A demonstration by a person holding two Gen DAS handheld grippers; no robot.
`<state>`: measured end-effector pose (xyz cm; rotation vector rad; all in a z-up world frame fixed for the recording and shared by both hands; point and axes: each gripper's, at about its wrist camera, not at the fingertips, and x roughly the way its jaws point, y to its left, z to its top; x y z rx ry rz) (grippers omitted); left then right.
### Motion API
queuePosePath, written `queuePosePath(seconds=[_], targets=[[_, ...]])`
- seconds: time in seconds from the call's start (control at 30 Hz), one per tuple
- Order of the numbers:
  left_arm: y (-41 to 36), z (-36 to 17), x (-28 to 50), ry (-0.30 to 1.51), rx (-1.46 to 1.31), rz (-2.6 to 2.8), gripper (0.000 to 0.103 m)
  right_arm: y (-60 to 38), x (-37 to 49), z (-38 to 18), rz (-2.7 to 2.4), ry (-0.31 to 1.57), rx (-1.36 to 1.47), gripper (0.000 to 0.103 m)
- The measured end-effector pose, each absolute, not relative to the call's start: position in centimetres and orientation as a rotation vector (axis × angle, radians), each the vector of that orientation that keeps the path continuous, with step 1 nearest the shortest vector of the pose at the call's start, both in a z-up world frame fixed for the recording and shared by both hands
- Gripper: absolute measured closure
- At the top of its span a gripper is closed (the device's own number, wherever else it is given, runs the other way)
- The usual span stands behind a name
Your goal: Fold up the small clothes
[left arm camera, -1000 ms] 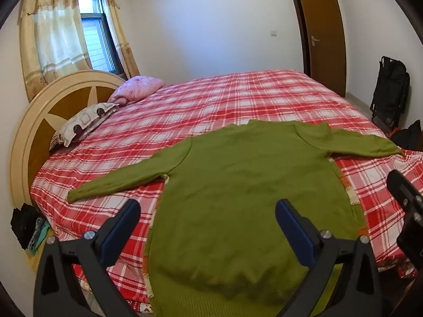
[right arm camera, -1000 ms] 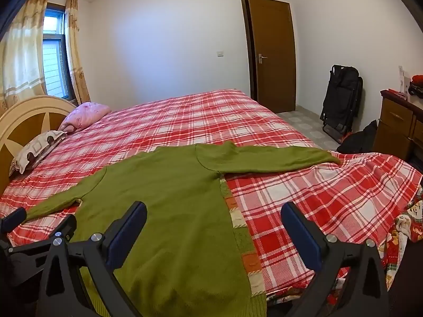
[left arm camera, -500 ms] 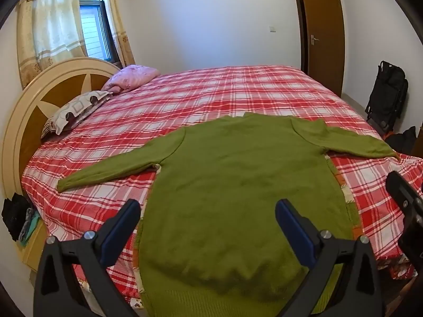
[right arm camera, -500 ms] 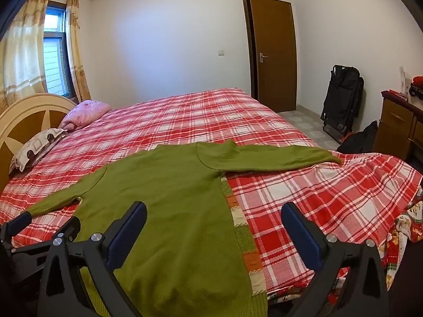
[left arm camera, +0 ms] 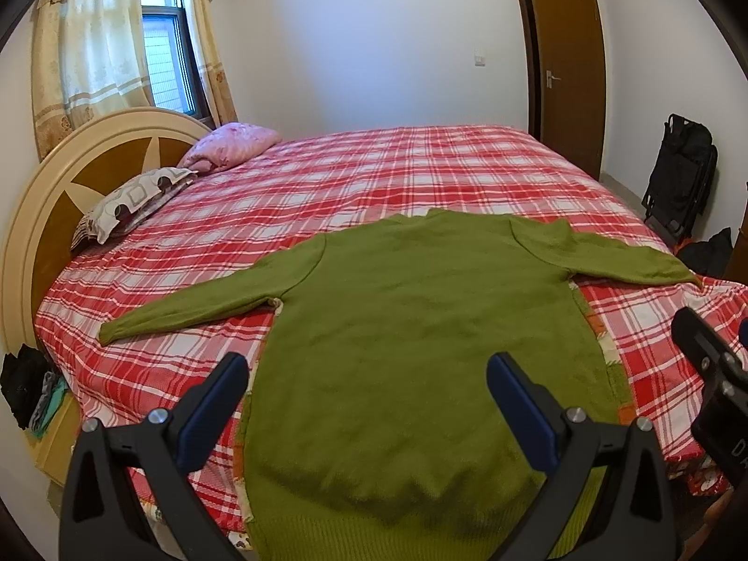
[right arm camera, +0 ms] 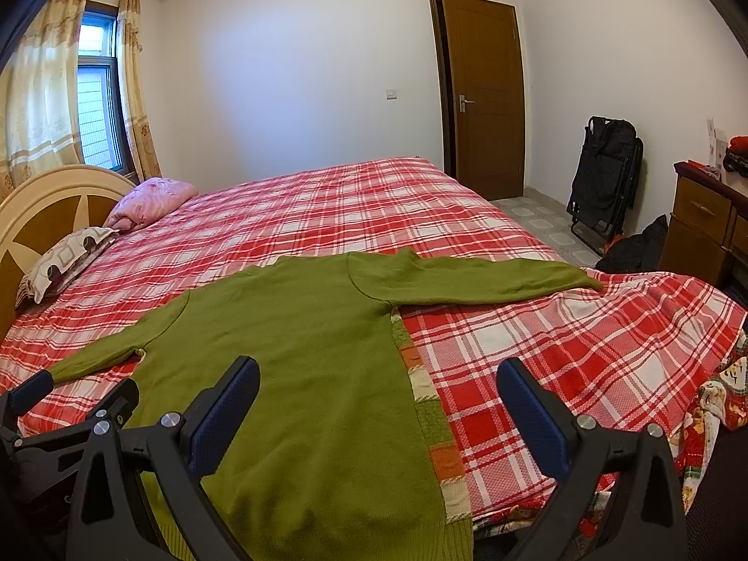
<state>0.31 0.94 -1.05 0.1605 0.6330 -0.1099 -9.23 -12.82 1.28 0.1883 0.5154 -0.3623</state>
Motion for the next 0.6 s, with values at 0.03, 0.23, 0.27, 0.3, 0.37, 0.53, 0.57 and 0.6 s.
queuePosePath(seconds=[0.03,0.23,0.27,0.3,0.37,0.53,0.57,0.6], targets=[[0.99,-1.05,0.32,0.631,0.159,-0.110,0.000,-12.80,-9.23,1.26,-0.362,0.516,0.188,0.001],[0.57,-0.86,0.37,0.632,0.156,-0.107,0.000,-12.83,-9.16,1.18,-0.360,0.521,0.192,0.001],[0.62,-0.87,0.39,0.633,0.155,-0.107,0.000,-12.83,-9.16,1.18,-0.360,0.521,0.191,0.001],[0.64,-0.86,0.40,0.634,0.154,-0.107,0.000,-12.83,-9.13,1.19,-0.361,0.521,0.191,0.001],[0.69,-0.80,0.42,0.633,0.152,-0.108,0.000,-12.80,-9.12,1.18,-0.361,0.521,0.190,0.001],[0.72,-0.72,0.47,0.635,0.148,-0.110,0.000,-12.80,-9.13,1.19,-0.361,0.521,0.190,0.001],[0.72,-0.72,0.48,0.635,0.147,-0.110,0.000,-12.80,-9.12,1.19,-0.361,0.521,0.190,0.001],[0.49,-0.89,0.51,0.637,0.151,-0.109,0.000,-12.80,-9.11,1.20,-0.361,0.521,0.190,0.001]])
